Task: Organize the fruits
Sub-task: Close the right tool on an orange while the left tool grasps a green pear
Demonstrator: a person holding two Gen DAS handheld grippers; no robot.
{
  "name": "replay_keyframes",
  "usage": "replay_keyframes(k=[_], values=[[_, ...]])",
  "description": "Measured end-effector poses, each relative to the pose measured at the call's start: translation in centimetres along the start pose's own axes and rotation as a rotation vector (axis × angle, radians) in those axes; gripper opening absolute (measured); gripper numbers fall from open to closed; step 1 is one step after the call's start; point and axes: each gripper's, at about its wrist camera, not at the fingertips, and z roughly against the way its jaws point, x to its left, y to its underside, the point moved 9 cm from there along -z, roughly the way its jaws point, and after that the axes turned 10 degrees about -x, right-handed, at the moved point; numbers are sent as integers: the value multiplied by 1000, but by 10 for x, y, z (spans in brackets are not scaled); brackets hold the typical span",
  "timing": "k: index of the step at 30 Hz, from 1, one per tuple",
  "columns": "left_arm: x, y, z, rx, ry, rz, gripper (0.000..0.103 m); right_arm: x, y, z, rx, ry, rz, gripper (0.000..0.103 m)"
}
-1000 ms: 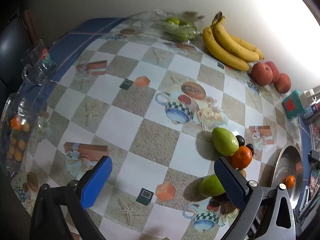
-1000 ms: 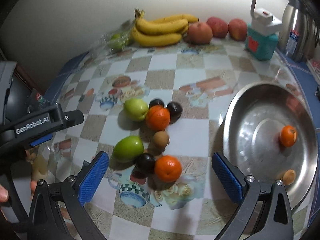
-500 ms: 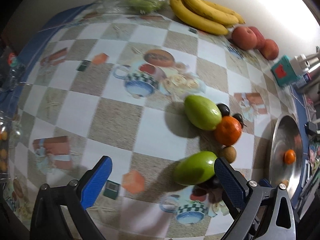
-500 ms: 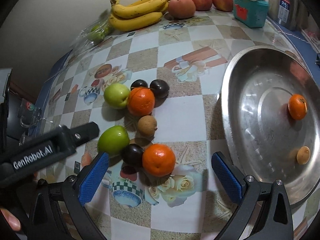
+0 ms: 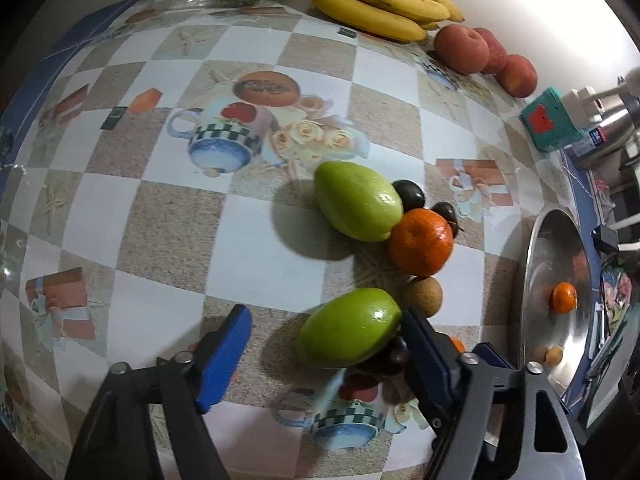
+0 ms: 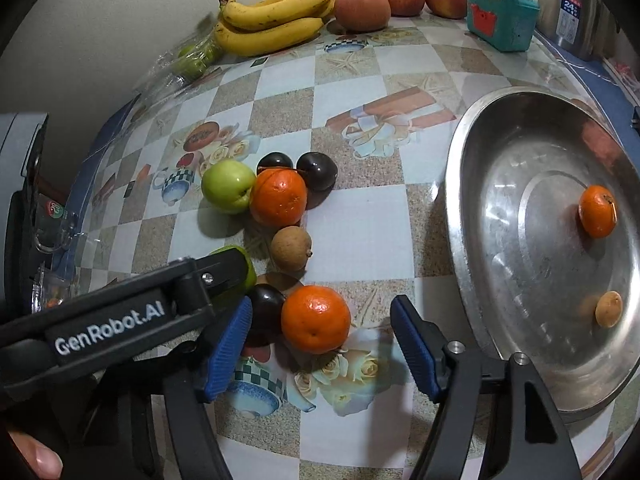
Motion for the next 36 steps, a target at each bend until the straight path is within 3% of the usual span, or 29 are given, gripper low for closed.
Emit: replay_keyframes(k=[6, 23, 36], values=[[-11, 1, 0, 8, 33, -29, 58, 4, 3, -2, 16, -13, 2, 55], [15, -10, 11, -28, 77, 117, 58, -2, 2, 1, 24, -33, -53, 38], [-8, 2, -1, 25, 83, -7, 55, -7, 2, 2, 25, -36, -93, 38]])
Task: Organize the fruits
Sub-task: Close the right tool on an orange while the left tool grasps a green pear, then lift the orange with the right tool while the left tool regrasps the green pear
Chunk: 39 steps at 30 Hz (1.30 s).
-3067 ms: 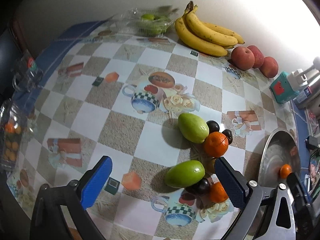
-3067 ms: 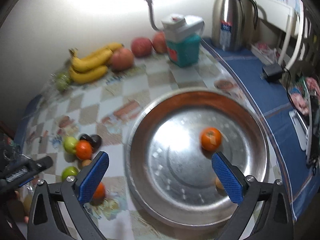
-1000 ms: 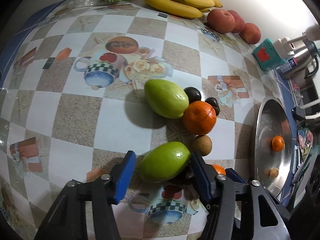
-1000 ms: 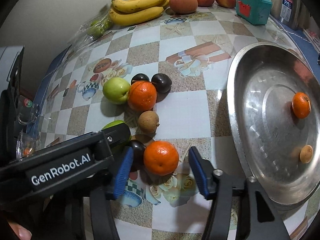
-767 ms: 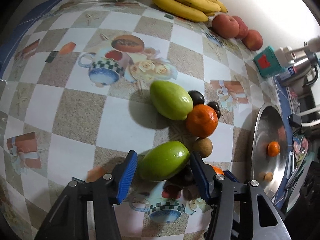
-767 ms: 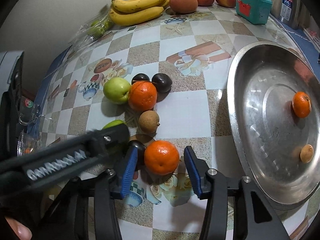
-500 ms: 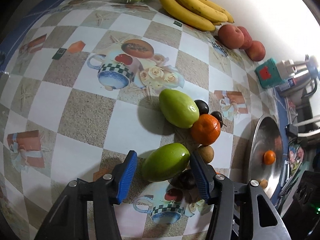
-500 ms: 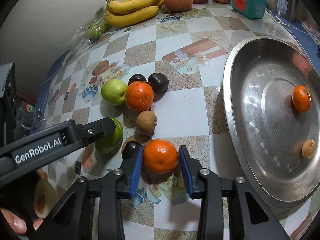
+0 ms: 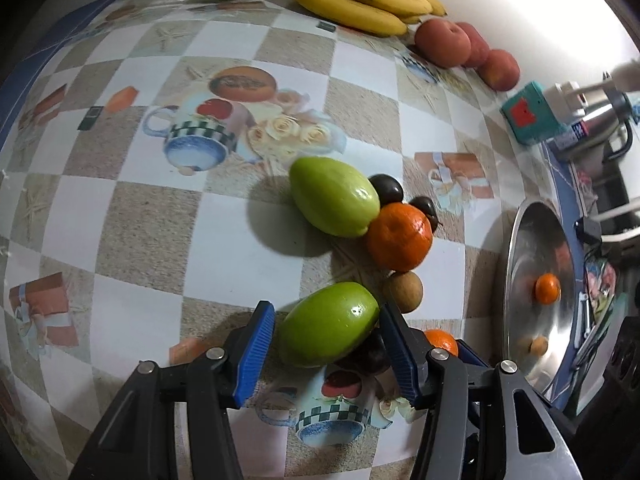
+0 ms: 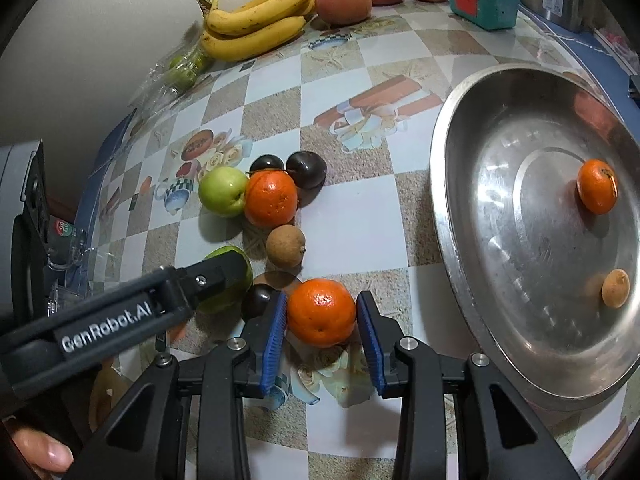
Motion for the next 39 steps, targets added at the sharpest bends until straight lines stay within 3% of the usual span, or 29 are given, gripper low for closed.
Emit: replay_keyframes(k=[13, 27, 35, 39], values=[[4, -8, 11, -34, 1, 18, 45, -3, 0, 2, -4, -5, -25, 38], [11, -17, 24, -80, 10, 61, 43, -3, -2, 7, -19, -14, -38, 37], [12, -24, 38, -123, 19, 68, 34, -2, -6, 16, -44, -27, -39, 37], [13, -24, 37, -124, 20, 74, 33, 0, -8, 21, -59, -28, -34, 37]])
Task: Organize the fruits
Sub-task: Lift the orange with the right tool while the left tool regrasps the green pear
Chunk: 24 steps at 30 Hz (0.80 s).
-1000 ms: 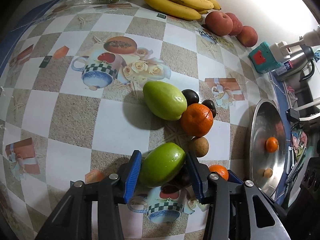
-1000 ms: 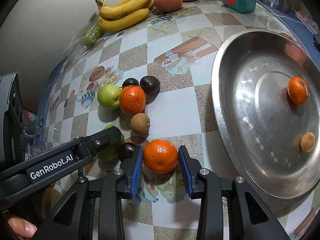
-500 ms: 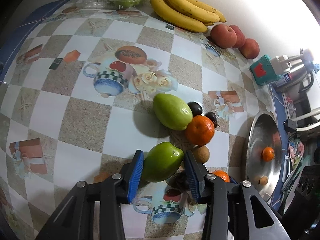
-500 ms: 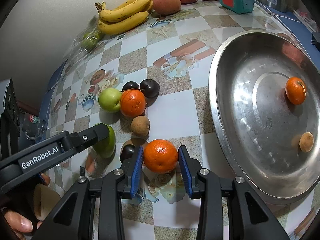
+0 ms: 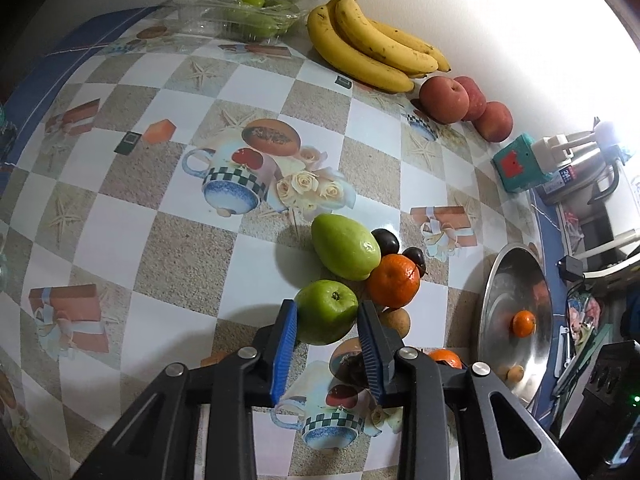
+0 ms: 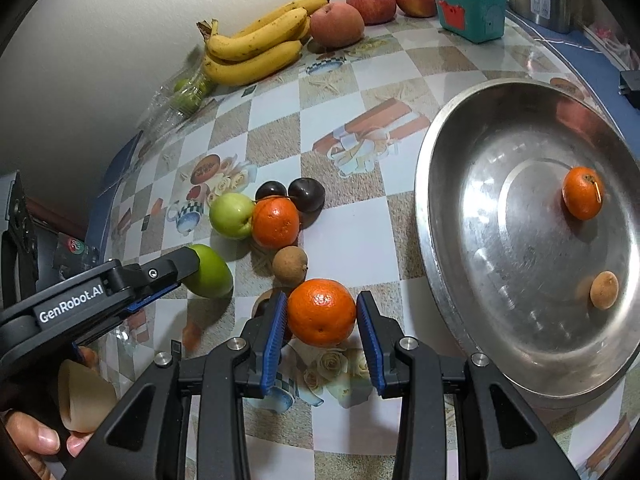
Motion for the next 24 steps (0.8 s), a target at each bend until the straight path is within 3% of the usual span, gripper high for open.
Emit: replay_keyframes(k=[10, 18, 24], values=[[11, -7, 3, -46, -53, -4, 33, -1, 1, -1, 9, 5, -2, 37], [10, -5, -24, -36, -81, -40, 33, -2, 2, 0, 7, 1, -6, 37], [25, -18, -14, -73, -45, 47, 33, -3, 1, 0, 8, 1, -14, 37]])
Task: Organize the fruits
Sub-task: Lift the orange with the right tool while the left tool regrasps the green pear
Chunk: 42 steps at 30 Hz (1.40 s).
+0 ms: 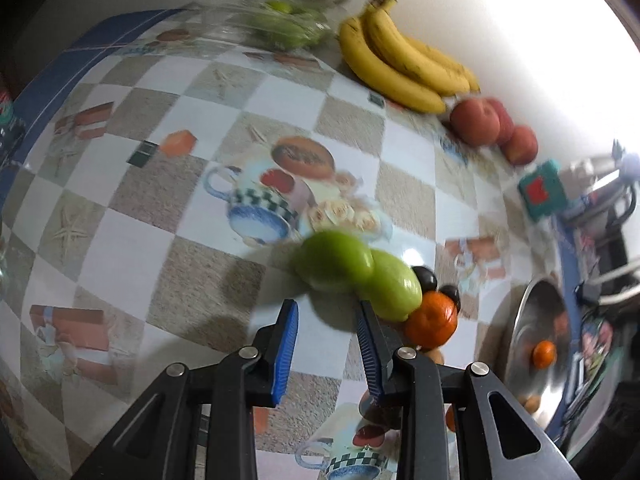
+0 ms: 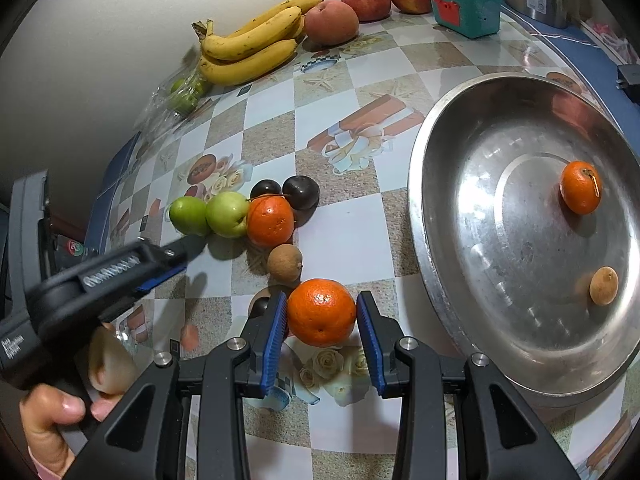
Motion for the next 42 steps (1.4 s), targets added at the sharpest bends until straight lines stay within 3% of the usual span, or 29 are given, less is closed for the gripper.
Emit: replay_keyframes(k=[6, 10, 13, 18, 26, 29, 42], values=[[13, -17, 7, -40, 5, 42, 34, -3, -3, 0, -6, 3, -11, 37], [6, -22, 3, -53, 19, 13, 50, -5, -12, 0, -32, 16, -13, 37], [-4, -28, 0, -77, 15, -44, 53, -6, -24, 1, -69, 28, -10, 37], [-8, -33, -13, -85, 32, -53, 59, -5, -26, -3, -66, 31, -2, 37], [-7, -23, -32, -40, 69, -2, 59, -5, -20, -12, -35, 37, 3, 37], [-5, -23, -32, -43, 85, 29, 51, -6, -18, -12, -30, 33, 1, 37], [12, -23, -27, -27, 111, 155, 49, -8, -17, -12, -24, 31, -13, 37]])
